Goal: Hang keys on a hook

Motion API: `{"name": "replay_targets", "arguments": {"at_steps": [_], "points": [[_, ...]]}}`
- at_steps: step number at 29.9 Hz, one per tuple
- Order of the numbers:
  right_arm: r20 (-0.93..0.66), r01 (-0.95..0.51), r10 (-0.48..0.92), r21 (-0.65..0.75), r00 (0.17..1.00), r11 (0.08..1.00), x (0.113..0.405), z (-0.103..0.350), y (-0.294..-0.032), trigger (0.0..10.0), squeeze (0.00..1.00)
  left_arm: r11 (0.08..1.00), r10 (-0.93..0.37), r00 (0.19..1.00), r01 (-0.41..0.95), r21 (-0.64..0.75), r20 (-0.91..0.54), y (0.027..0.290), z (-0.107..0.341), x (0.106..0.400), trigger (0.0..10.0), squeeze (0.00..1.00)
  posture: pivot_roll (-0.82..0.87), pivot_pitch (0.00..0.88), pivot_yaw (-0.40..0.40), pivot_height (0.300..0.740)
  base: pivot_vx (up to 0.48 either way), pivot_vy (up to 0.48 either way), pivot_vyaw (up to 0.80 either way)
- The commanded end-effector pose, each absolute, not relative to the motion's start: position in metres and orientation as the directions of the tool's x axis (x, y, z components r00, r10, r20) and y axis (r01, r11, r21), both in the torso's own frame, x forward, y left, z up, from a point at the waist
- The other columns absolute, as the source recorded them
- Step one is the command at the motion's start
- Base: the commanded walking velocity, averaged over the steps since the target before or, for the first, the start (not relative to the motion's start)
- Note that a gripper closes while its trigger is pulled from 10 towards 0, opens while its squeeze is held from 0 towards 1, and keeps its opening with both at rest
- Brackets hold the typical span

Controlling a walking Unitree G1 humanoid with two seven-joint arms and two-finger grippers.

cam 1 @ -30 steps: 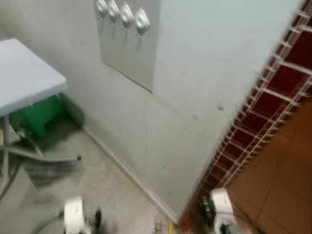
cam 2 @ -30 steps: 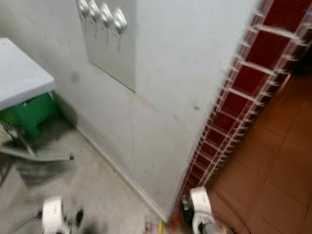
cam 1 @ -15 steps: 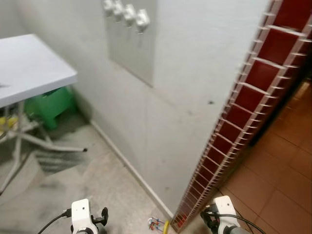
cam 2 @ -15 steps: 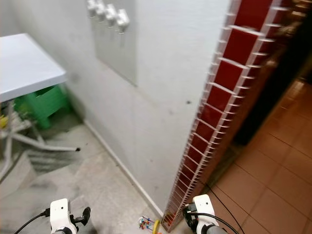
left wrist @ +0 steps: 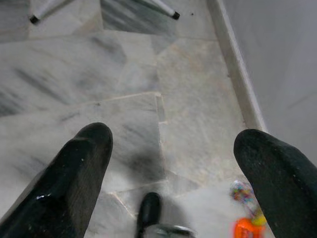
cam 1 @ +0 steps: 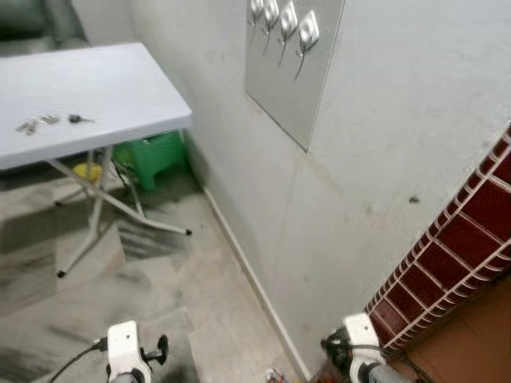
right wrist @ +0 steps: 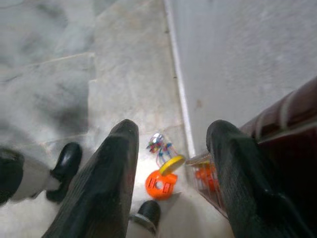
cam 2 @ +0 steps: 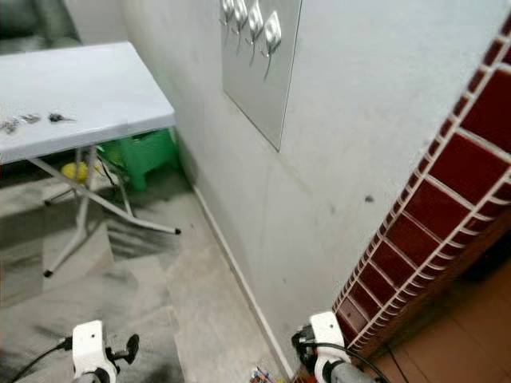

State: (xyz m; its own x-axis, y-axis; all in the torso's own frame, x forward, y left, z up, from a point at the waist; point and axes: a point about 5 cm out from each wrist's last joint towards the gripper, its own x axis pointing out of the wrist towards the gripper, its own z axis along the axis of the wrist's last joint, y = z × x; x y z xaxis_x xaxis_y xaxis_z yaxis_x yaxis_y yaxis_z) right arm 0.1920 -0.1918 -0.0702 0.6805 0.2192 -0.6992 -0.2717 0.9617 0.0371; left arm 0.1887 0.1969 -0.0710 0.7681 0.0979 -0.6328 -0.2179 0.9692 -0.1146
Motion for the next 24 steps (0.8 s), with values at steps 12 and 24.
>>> {"name": "replay_targets", "arguments": {"at_steps": [12,24], "points": [[-0.657,-0.206,0.2,0.069,0.727,0.976,0.2047,-0.063,-0.1925,10.0,0.0,0.967,0.117,0.752,-0.236,-0.099,-0.649,0.206,-0.0732,0.1822,10.0,0.0,-0.07,0.0,-0.027,0.74,0.0,0.0,0.53],[-0.659,-0.21,0.205,0.072,0.724,0.975,0.204,-0.0632,-0.1932,10.0,0.0,0.966,0.117,0.753,-0.237,-0.102,-0.648,0.207,-0.0724,0.1838,10.0,0.0,-0.07,0.0,-0.028,0.74,0.0,0.234,0.0]]}}
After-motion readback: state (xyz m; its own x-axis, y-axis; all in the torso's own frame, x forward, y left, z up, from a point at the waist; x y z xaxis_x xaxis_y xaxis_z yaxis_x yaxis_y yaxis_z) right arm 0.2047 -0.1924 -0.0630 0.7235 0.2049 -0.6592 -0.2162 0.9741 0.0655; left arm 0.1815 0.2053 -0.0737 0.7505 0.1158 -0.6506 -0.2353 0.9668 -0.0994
